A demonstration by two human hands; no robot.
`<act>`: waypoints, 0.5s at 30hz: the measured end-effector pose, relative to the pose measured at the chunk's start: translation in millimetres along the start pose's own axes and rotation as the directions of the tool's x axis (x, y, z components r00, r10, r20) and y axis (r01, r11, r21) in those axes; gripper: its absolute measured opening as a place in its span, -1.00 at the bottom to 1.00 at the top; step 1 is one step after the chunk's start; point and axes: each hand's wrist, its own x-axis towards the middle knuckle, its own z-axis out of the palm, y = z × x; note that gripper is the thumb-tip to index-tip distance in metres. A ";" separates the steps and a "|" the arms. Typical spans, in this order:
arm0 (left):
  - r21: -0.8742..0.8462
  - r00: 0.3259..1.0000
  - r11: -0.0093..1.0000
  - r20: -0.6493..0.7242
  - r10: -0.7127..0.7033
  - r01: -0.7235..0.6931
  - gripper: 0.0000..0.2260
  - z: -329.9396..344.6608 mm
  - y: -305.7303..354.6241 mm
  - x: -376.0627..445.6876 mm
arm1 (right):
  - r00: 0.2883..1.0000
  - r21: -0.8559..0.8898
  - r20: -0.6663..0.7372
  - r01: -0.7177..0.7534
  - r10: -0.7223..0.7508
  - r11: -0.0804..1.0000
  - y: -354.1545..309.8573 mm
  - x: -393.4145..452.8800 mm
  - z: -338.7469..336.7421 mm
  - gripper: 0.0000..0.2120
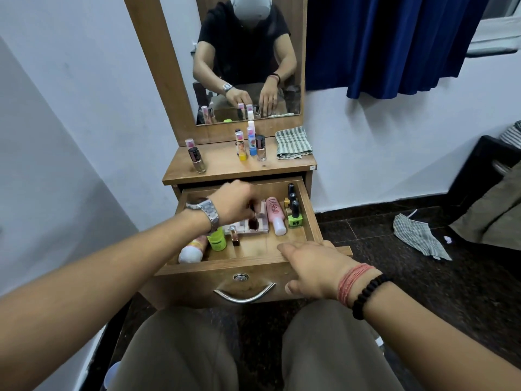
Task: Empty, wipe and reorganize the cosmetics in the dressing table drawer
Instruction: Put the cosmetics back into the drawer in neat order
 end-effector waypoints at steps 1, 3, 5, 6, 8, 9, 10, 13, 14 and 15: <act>0.030 1.000 1.000 0.026 0.003 -0.003 -0.91 6.7 -0.3 -2.4 | 1.000 -0.002 -0.001 -0.002 0.002 1.000 -0.2 -0.3 -0.1 -0.36; 0.066 0.998 0.998 0.058 0.011 -0.015 -0.91 16.2 -1.2 -5.1 | 1.000 -0.004 -0.002 -0.005 0.004 1.000 -0.5 -0.5 -0.1 -0.36; 0.077 0.998 0.997 0.068 0.019 -0.024 -0.91 21.5 -2.3 -6.3 | 1.000 -0.004 -0.001 -0.005 0.005 1.000 -1.0 -0.2 -0.4 -0.35; 0.086 0.997 0.996 0.068 0.026 -0.032 -0.91 23.6 -2.7 -6.4 | 1.000 -0.003 -0.001 -0.004 0.004 1.000 -1.0 0.0 -0.5 -0.35; 0.110 0.997 0.993 0.071 0.035 -0.043 -0.90 27.1 -3.5 -6.3 | 1.000 0.001 -0.002 -0.001 0.001 1.000 -0.6 0.2 -0.5 -0.35; 0.120 0.997 0.992 0.075 0.035 -0.044 -0.89 28.9 -3.8 -6.2 | 1.000 0.005 -0.003 0.001 -0.001 1.000 -0.4 0.1 -0.2 -0.35; 0.126 0.996 0.991 0.077 0.034 -0.044 -0.89 30.6 -4.1 -6.0 | 1.000 0.009 -0.004 0.003 -0.003 1.000 -0.2 0.0 0.0 -0.34; 0.114 0.995 0.993 0.090 0.031 -0.041 -0.89 34.1 -4.7 -6.2 | 1.000 0.001 -0.005 0.004 -0.004 1.000 -0.1 -0.3 -0.1 -0.34; 0.109 0.995 0.993 0.096 0.031 -0.041 -0.89 35.0 -5.0 -6.0 | 1.000 -0.004 -0.004 0.002 -0.002 1.000 0.0 -0.2 -0.3 -0.34; 0.107 0.995 0.993 0.098 0.030 -0.040 -0.89 35.4 -5.5 -5.9 | 1.000 -0.006 -0.001 0.001 -0.001 1.000 0.0 0.0 -0.4 -0.34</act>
